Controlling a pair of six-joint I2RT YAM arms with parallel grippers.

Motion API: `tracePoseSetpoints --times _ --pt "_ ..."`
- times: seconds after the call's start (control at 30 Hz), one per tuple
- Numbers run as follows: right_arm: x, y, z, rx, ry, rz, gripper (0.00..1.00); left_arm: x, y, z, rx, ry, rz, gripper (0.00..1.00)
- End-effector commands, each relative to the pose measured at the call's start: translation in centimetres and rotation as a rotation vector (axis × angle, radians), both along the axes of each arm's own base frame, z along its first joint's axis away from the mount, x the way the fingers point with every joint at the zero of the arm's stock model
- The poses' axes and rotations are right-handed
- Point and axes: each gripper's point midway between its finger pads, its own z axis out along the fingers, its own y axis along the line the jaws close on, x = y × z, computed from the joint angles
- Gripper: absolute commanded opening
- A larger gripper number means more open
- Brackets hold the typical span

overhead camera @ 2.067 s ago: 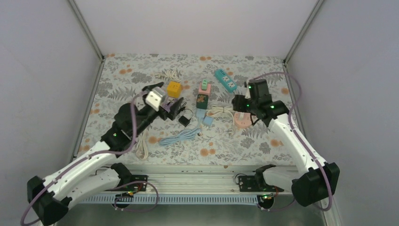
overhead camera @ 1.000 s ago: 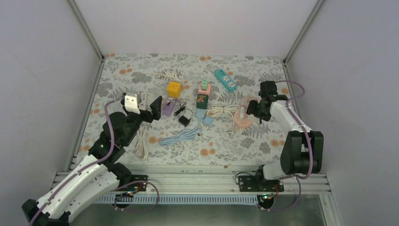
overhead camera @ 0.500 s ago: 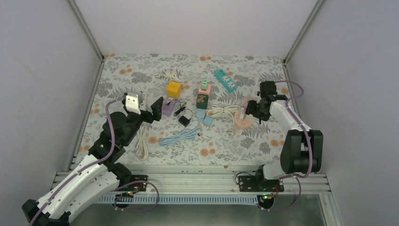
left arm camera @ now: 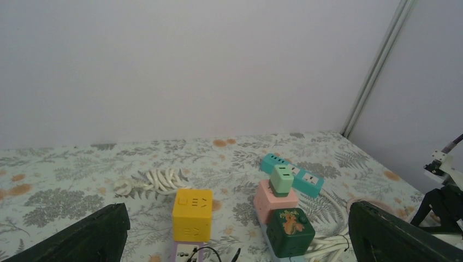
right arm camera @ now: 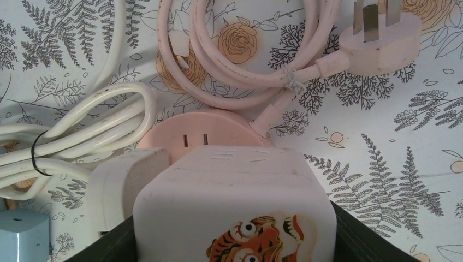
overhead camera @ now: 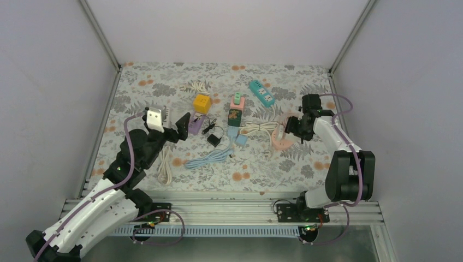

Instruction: Insert the plug

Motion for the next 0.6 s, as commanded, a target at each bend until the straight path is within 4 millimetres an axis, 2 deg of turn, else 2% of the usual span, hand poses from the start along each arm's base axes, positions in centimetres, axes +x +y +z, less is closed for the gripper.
tracePoseSetpoints --times 0.0,0.1,0.27,0.57 --pt "-0.4 0.2 1.2 0.01 -0.007 0.0 0.14 -0.1 -0.1 0.3 0.006 -0.009 -0.013 1.0" --pt "-0.2 -1.0 1.7 -0.046 -0.019 -0.044 0.14 -0.1 -0.1 0.3 0.006 -0.009 -0.013 1.0" --pt "0.5 -0.5 3.2 -0.018 -0.067 -0.032 0.14 0.0 -0.2 0.2 0.009 -0.006 -0.014 1.0" --pt "-0.9 -0.4 1.1 -0.013 0.005 -0.037 0.13 0.0 -0.2 0.2 0.01 -0.005 -0.015 1.0"
